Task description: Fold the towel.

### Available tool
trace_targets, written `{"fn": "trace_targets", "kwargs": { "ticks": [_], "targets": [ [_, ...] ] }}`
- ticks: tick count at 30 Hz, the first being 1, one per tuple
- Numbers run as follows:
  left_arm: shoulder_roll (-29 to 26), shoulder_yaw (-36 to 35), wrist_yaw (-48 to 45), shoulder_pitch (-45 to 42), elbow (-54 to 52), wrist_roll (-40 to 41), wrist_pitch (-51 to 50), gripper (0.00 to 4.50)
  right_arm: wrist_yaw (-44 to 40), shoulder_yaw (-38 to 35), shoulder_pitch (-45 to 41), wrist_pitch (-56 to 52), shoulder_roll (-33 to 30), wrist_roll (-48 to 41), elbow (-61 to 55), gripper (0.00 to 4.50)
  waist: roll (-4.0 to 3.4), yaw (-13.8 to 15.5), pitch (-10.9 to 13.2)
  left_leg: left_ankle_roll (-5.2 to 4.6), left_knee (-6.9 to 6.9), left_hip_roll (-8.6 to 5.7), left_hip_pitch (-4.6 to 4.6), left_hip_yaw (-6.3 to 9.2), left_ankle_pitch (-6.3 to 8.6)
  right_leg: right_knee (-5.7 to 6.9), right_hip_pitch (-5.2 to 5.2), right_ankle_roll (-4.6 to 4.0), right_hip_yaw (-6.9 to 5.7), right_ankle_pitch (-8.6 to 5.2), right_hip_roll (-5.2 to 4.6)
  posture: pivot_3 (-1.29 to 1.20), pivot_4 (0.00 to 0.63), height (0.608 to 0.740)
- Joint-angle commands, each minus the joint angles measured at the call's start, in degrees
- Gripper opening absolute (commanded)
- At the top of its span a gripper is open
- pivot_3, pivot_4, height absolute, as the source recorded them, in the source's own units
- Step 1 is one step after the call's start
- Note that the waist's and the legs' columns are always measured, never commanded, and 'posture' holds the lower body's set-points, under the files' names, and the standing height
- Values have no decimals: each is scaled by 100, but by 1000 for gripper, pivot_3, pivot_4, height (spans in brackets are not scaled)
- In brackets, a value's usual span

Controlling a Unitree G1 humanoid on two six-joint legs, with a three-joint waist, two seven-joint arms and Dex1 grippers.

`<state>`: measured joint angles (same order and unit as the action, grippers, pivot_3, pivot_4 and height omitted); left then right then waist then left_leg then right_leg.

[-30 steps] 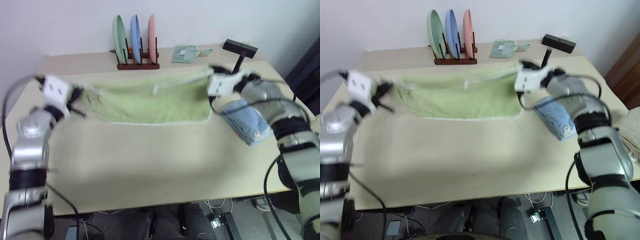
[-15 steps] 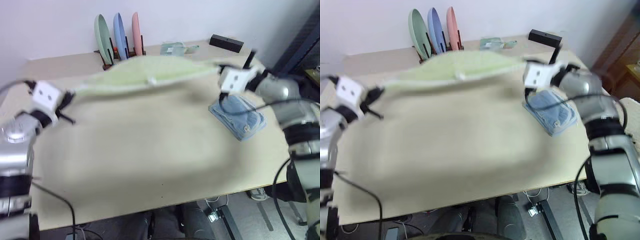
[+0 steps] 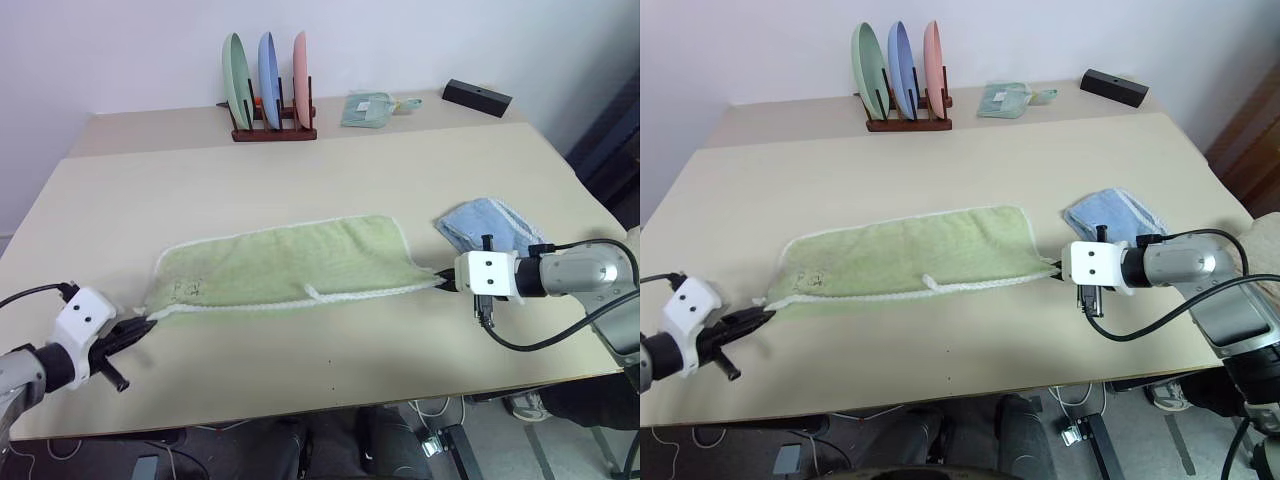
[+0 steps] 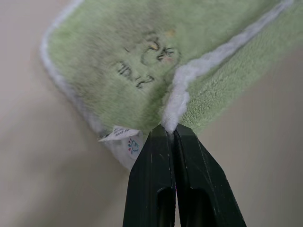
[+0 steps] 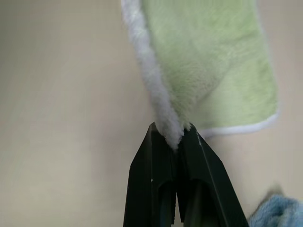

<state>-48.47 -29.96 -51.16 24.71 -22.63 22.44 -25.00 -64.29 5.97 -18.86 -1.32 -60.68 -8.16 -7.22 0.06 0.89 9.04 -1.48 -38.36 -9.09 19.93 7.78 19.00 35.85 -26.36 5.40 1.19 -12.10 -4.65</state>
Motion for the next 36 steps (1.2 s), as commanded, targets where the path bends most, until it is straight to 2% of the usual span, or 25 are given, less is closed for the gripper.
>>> {"fn": "trace_targets", "kwargs": {
  "ticks": [1,9,13,20,29,32,33,35,36],
  "targets": [
    [-76,-103,205,-362,130,-178,171,0,91,-132,-402,-37,126,97,14,50,1,5,0,1,0,0,0,0,0,0,0,0,-2,0,-1,0,150,740],
    [-54,846,876,-2504,1836,-995,852,0,530,536,-1967,1002,1066,1210,1922,50,6,-19,0,4,3,1,0,0,-2,-3,-5,-3,-7,3,0,0,150,740],
    [-48,1310,886,-3192,2590,-1279,1188,0,742,762,-2499,1496,1521,1563,2982,50,6,-38,0,4,7,0,12,-1,-2,-8,-19,-3,-12,3,1,0,150,740],
    [18,1765,924,-3572,3380,-1552,1498,0,1043,947,-2915,2241,1945,1981,4241,50,6,-63,0,4,7,0,20,-1,-3,-4,-29,-3,-13,3,2,0,150,740],
    [144,1738,1265,-3625,3780,-1636,1527,0,1541,985,-3328,2784,2228,2311,5214,50,6,-139,0,5,5,0,22,-1,-3,8,-35,-3,-12,3,2,0,150,740],
    [182,1679,1357,-3663,3905,-1555,1402,0,1624,949,-3458,2789,2299,2299,5436,864,6,-171,0,5,5,0,20,0,-4,10,-36,-3,-12,3,3,0,150,740],
    [198,1666,1375,-3677,3923,-1519,1358,624,1646,952,-3491,2801,2307,2309,5492,1341,6,-174,0,6,5,0,20,0,-4,14,-37,-4,-12,3,2,0,150,740],
    [246,1659,1386,-3703,3917,-1469,1318,1372,1881,976,-3586,2917,2288,2433,5616,2322,6,-179,0,6,5,0,21,0,-4,16,-39,-4,-12,3,3,0,150,740],
    [263,1675,1459,-3716,3929,-1531,1375,1942,2072,979,-3641,2975,2272,2519,5679,2845,5,-180,0,6,5,0,21,0,-4,16,-40,-4,-12,3,3,0,150,740]
  ]
}}
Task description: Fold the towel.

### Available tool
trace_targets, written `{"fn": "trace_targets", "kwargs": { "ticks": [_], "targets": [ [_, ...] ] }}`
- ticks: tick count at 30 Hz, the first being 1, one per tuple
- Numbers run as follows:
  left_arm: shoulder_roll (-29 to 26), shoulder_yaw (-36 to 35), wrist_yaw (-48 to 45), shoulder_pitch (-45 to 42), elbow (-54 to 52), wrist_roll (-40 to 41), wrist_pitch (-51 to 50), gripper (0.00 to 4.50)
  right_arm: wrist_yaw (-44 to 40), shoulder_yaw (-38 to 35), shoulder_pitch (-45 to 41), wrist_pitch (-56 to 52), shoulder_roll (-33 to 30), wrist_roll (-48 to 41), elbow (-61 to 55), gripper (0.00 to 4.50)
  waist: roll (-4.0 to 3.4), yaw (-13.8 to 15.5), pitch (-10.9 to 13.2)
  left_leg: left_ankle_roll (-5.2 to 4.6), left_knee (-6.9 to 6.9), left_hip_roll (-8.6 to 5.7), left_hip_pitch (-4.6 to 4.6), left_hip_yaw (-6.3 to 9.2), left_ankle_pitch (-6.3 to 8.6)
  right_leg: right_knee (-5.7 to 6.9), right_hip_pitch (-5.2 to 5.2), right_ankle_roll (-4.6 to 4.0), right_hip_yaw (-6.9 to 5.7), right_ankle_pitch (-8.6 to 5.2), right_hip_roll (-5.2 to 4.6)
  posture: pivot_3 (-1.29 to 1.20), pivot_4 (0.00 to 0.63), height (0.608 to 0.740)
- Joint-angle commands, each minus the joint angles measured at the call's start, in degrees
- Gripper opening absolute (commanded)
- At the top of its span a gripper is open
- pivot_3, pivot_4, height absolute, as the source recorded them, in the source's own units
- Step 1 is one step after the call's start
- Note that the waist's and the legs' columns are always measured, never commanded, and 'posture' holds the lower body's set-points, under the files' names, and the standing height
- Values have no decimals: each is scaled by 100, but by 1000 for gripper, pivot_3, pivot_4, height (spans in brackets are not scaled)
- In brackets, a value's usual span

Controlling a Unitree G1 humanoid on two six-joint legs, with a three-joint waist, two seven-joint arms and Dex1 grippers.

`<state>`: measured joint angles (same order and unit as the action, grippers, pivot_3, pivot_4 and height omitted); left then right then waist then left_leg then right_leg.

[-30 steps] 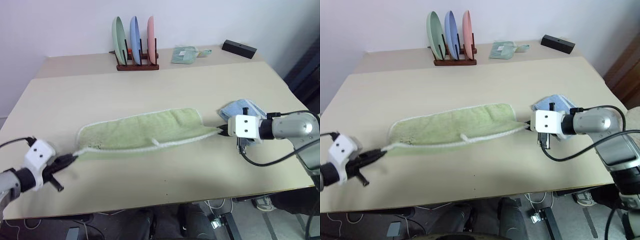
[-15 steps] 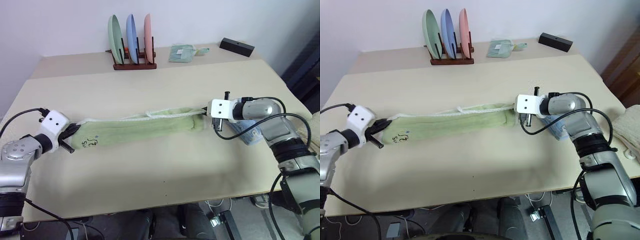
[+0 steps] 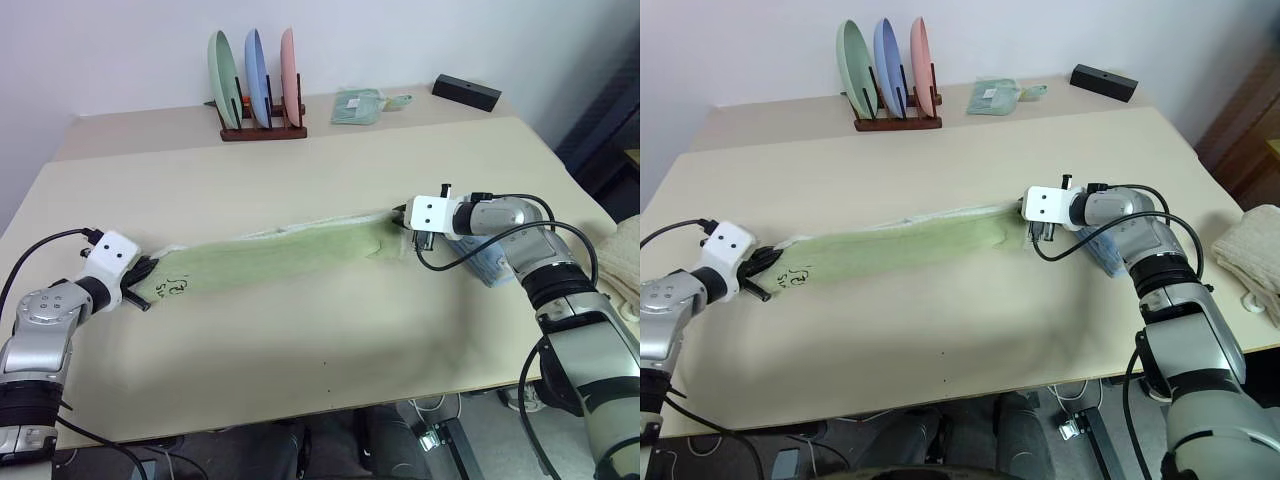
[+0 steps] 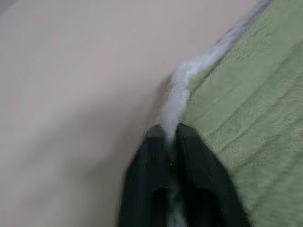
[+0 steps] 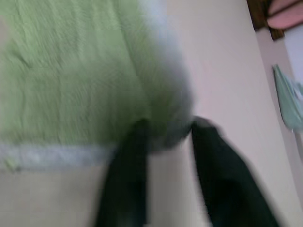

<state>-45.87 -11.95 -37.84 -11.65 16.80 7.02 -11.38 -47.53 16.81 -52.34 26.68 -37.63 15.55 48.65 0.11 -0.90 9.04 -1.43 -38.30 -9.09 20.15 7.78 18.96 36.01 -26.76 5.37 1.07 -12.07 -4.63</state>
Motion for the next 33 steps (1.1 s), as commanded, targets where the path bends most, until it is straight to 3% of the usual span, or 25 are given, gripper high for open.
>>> {"fn": "trace_targets", "kwargs": {
  "ticks": [1,3,4,9,13,17,21,25,30,33],
  "targets": [
    [14,-113,185,-89,-5,-37,54,2401,533,-104,-336,221,-41,212,147,3362,0,0,0,0,0,0,0,0,0,1,0,0,0,0,0,0,150,740],
    [23,-80,490,-157,120,-243,203,3399,744,-109,-385,257,-59,308,215,4307,-1,0,0,1,0,0,0,0,0,1,-1,0,1,0,0,0,150,740],
    [45,-108,645,-214,188,-285,231,3891,870,-106,-397,270,-86,377,220,4346,-1,4,0,1,0,0,-1,-1,-1,1,-1,0,1,0,0,0,150,740],
    [290,-559,1134,-342,-51,-23,321,3891,1007,-414,-258,115,-269,151,-137,4346,-1,12,0,2,-5,-2,6,0,-1,1,-1,0,1,0,-2,0,150,740],
    [425,-814,1130,-119,-674,219,383,3928,-22,-874,447,-792,-509,-806,-1337,4423,0,17,-1,1,-8,-1,19,4,-1,0,-10,0,-2,0,-2,0,150,740],
    [475,-712,808,203,-1524,409,341,3928,-843,-1462,1690,-3006,-695,-2309,-3654,4423,1,35,-1,1,-14,-1,24,7,-1,0,-5,1,-2,0,-4,0,150,740],
    [571,-265,432,352,-2281,492,222,3928,-831,-1956,2764,-5079,-675,-3604,-5510,4423,-1,61,-1,0,-43,-1,24,8,1,8,2,1,-1,0,-3,0,150,740],
    [727,301,81,307,-2849,601,88,3928,-145,-2390,3438,-7086,-423,-4635,-6504,4423,-1,168,-2,-7,-62,-1,20,8,7,6,18,4,-1,4,-3,0,150,740],
    [1031,976,-380,134,-3307,848,-132,3928,1504,-3171,3561,-9250,753,-5678,-6904,4423,2,210,-3,-10,-76,-2,21,10,8,3,26,8,-2,10,-3,0,150,740],
    [1215,1378,-637,78,-3502,989,-244,3928,2688,-3838,3307,-10227,1856,-6028,-6912,4423,1,180,-3,-10,-74,-2,21,9,8,3,23,8,-2,12,-2,0,150,740]
  ]
}}
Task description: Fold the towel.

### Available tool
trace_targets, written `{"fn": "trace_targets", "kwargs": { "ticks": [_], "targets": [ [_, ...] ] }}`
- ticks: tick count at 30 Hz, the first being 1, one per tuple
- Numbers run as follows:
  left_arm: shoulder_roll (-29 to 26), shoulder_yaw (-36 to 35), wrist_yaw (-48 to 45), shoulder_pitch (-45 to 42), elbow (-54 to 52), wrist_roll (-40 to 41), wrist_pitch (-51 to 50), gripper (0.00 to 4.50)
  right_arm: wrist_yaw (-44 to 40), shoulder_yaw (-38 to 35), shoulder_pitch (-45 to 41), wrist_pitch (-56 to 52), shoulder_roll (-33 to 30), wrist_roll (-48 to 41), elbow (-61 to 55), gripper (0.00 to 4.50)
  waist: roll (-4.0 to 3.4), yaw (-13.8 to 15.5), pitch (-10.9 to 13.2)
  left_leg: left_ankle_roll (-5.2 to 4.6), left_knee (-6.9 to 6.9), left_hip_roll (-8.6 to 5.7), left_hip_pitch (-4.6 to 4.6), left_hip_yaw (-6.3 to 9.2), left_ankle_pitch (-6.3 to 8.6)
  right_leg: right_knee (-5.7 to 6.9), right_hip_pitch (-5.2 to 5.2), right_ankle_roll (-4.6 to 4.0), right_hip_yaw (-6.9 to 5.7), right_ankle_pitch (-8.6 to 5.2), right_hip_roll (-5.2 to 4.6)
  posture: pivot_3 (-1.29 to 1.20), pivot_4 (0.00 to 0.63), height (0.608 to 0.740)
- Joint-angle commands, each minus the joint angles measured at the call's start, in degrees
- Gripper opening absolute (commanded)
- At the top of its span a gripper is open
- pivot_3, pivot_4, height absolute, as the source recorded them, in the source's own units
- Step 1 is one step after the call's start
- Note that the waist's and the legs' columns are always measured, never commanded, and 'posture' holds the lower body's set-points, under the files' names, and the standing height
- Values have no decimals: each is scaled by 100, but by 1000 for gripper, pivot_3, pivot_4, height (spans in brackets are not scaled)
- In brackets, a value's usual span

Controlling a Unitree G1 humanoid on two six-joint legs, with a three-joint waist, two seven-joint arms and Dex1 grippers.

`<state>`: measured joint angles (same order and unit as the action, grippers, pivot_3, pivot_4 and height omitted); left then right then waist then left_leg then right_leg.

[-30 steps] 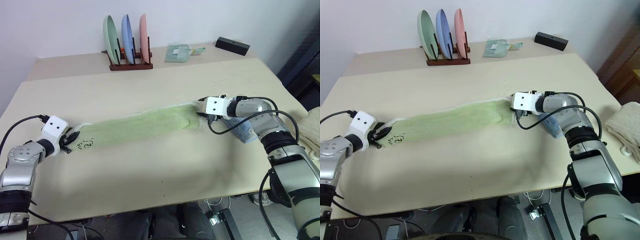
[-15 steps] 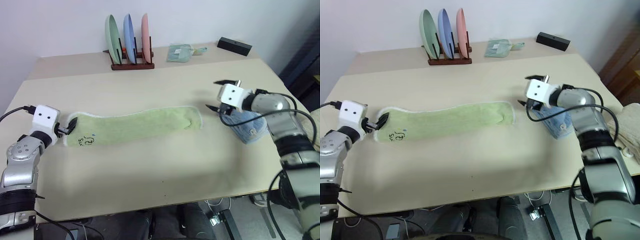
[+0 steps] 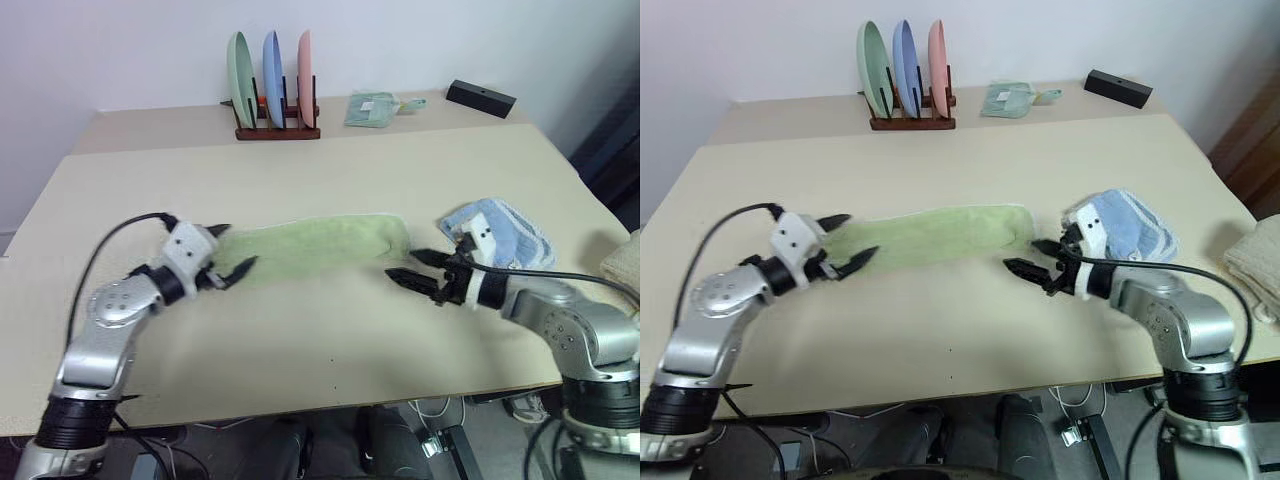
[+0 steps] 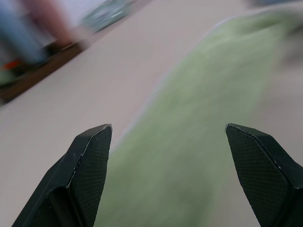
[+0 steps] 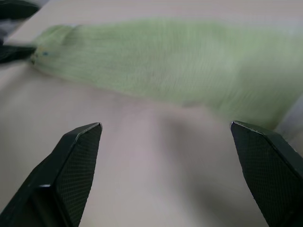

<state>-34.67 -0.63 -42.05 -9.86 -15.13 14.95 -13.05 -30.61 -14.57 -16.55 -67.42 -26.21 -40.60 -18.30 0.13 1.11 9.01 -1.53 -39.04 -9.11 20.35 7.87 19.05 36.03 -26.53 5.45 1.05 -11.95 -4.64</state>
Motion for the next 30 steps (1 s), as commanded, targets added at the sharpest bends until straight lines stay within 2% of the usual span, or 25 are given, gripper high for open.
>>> {"fn": "trace_targets", "kwargs": {
  "ticks": [1,5,8,10,13,16,18,20,26,29,30],
  "targets": [
    [140,339,-271,-119,-349,232,-129,3928,1347,-951,-385,-1102,1057,-479,-186,4423,-3,-26,-1,0,3,0,0,0,0,0,-1,0,1,0,0,0,150,740],
    [205,473,-367,-150,-403,214,-160,3928,2113,-1506,-685,-1714,1738,-435,-210,4423,-6,-34,-3,0,3,0,3,0,0,2,-7,0,1,0,1,0,150,740],
    [304,533,-354,-128,-373,219,-163,3928,2928,-2440,-1221,-2035,2559,-297,96,4423,-10,-39,-6,0,2,-1,2,-1,0,2,-5,0,0,0,2,0,150,740],
    [332,517,-336,-95,-341,209,-151,3928,3332,-2942,-1577,-2083,2893,-188,273,4423,-16,-43,-9,0,3,-1,0,-1,0,4,-5,0,1,0,3,0,150,740],
    [360,501,-312,-35,-328,185,-114,3928,3843,-3500,-2072,-1923,3116,-22,711,4423,-19,-42,-11,0,4,-2,2,-1,0,6,-8,0,1,0,3,0,150,740],
    [371,495,-263,12,-371,168,-97,3928,4021,-3629,-2291,-1881,3142,47,956,4423,-20,-48,-12,0,4,-3,1,-1,0,6,-8,0,1,0,2,0,150,740],
    [375,466,-212,56,-403,167,-102,3946,4197,-3701,-2376,-1762,3128,145,1166,3898,-23,-53,-13,0,5,-2,1,-1,0,6,-8,0,0,0,2,0,150,740],
    [371,457,-185,96,-415,155,-86,3946,4337,-3764,-2420,-1674,3121,207,1313,3097,-24,-58,-15,0,5,-2,0,-1,0,6,-6,0,1,0,2,0,150,740],
    [343,431,-103,235,-530,155,-82,3946,4333,-3593,-2307,-1682,3027,125,1175,61,-26,-73,-15,0,6,-2,1,-2,0,6,-8,0,2,0,2,0,150,740],
    [335,429,-85,279,-563,149,-82,3946,4063,-3435,-2168,-1755,2895,-79,944,23,-26,-60,-15,-1,6,-2,1,-1,0,5,-7,0,2,0,2,0,150,740],
    [331,427,-84,285,-569,148,-86,3946,3957,-3485,-2162,-1871,2887,-235,839,309,-27,-59,-15,-1,6,-2,1,-2,0,5,-7,0,2,0,1,0,150,740]
  ]
}}
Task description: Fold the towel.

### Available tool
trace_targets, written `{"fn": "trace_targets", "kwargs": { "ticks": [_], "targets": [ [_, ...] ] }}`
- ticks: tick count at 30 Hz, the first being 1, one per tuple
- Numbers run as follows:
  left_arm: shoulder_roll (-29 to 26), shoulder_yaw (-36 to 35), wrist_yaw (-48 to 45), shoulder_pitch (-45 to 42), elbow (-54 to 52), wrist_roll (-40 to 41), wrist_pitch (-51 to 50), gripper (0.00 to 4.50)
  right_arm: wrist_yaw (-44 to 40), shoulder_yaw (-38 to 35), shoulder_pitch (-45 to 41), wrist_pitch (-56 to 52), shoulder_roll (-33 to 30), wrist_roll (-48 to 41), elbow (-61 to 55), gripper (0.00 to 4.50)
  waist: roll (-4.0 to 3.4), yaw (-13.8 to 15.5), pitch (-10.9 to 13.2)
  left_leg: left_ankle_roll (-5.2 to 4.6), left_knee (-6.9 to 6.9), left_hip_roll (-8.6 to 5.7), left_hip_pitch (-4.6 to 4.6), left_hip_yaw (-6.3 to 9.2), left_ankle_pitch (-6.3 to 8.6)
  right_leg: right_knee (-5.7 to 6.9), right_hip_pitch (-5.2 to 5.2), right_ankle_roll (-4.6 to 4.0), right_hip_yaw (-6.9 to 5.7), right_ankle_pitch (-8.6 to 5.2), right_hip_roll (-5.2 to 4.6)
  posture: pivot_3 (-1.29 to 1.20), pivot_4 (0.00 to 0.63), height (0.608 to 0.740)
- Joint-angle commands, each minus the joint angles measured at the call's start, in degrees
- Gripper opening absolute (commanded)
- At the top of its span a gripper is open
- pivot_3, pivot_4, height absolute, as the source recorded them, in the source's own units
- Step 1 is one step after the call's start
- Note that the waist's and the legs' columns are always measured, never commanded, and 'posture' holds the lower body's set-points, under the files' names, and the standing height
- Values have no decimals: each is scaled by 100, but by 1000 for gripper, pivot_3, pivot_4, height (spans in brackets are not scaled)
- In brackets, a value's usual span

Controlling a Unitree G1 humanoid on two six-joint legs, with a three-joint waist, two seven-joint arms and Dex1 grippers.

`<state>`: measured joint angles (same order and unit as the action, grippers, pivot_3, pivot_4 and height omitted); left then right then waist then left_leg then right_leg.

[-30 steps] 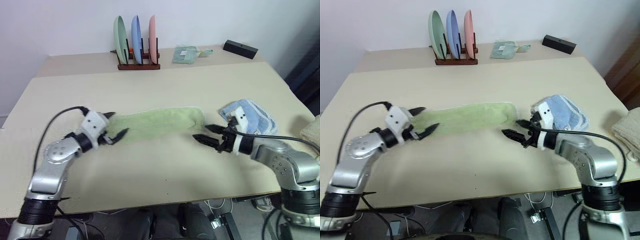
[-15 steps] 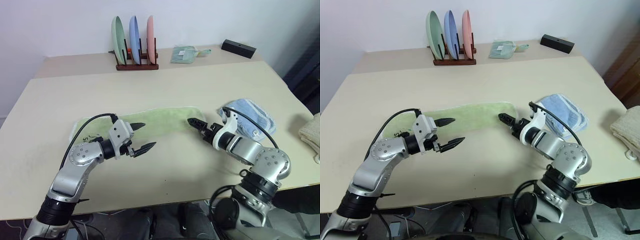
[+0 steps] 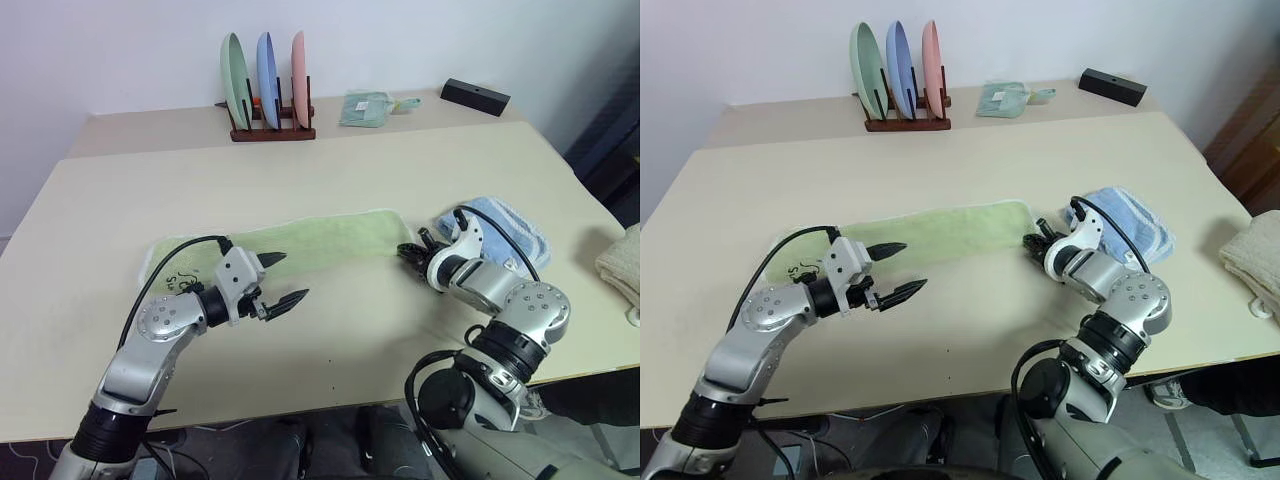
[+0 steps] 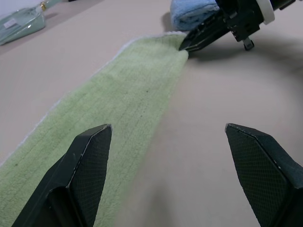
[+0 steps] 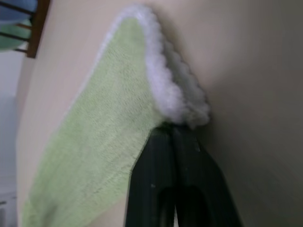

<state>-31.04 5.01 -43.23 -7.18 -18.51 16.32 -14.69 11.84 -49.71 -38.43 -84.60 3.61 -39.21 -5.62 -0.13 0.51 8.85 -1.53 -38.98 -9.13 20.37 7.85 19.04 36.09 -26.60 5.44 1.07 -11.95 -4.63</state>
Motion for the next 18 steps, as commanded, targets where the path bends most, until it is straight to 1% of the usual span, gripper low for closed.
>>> {"fn": "trace_targets", "kwargs": {
  "ticks": [1,2,3,4,5,6,7,8,9,10,15,18],
  "targets": [
    [-35,-141,33,23,-234,12,77,3946,-352,-11,29,-234,-90,-480,-500,575,-1,-3,1,0,0,0,1,0,0,0,-1,0,0,0,0,0,150,740],
    [-37,-142,32,23,-238,15,68,3946,-398,23,67,-353,-119,-520,-637,783,-1,-10,1,0,0,0,2,0,0,-1,-1,0,0,0,0,0,150,740],
    [-36,-137,30,19,-240,16,64,3946,-419,52,118,-473,-146,-529,-761,1260,-2,-12,0,0,0,0,2,0,0,0,-2,0,0,0,0,0,150,740],
    [-37,-136,27,20,-243,18,63,3946,-428,75,156,-555,-160,-519,-849,1851,-2,-11,0,0,1,1,1,0,0,0,-2,0,0,0,1,0,150,740],
    [-35,-128,26,10,-243,16,57,3946,-429,74,189,-634,-165,-490,-919,2195,-2,-5,0,0,2,1,1,0,0,0,-2,0,0,0,1,0,150,740],
    [-32,-120,23,-3,-239,17,49,3946,-423,65,224,-698,-158,-449,-969,2772,-2,-2,0,0,2,0,1,0,0,-1,-2,0,0,0,1,0,150,740],
    [-31,-115,21,-12,-236,18,44,3946,-425,56,243,-743,-150,-412,-1005,3149,-2,-1,0,0,2,0,1,0,0,-1,-1,0,0,0,1,0,150,740],
    [-29,-105,18,-29,-226,13,41,3946,-405,33,278,-773,-129,-388,-1029,3712,-2,-1,0,-1,2,0,1,0,0,-2,-1,0,0,0,1,0,150,740],
    [-24,-96,17,-59,-203,9,38,3946,-400,8,307,-786,-98,-373,-1046,4158,-2,-1,0,-1,2,0,1,0,0,-2,-1,0,0,0,0,0,150,740],
    [-17,-86,14,-92,-182,7,29,3946,-374,-53,304,-789,-34,-336,-1033,4469,-2,-1,0,-1,2,0,1,0,0,-1,-1,0,0,0,0,0,150,740],
    [-3,-58,4,-158,-164,14,0,3946,-283,-199,227,-659,172,-166,-876,4469,-2,-8,-1,-1,2,0,-2,0,0,-2,1,0,0,0,1,0,150,740],
    [29,-18,21,-209,-143,0,-23,3946,-233,-3,45,59,232,18,-175,4469,-2,-33,-1,0,2,1,-4,0,0,-1,1,0,0,0,2,0,150,740]
  ]
}}
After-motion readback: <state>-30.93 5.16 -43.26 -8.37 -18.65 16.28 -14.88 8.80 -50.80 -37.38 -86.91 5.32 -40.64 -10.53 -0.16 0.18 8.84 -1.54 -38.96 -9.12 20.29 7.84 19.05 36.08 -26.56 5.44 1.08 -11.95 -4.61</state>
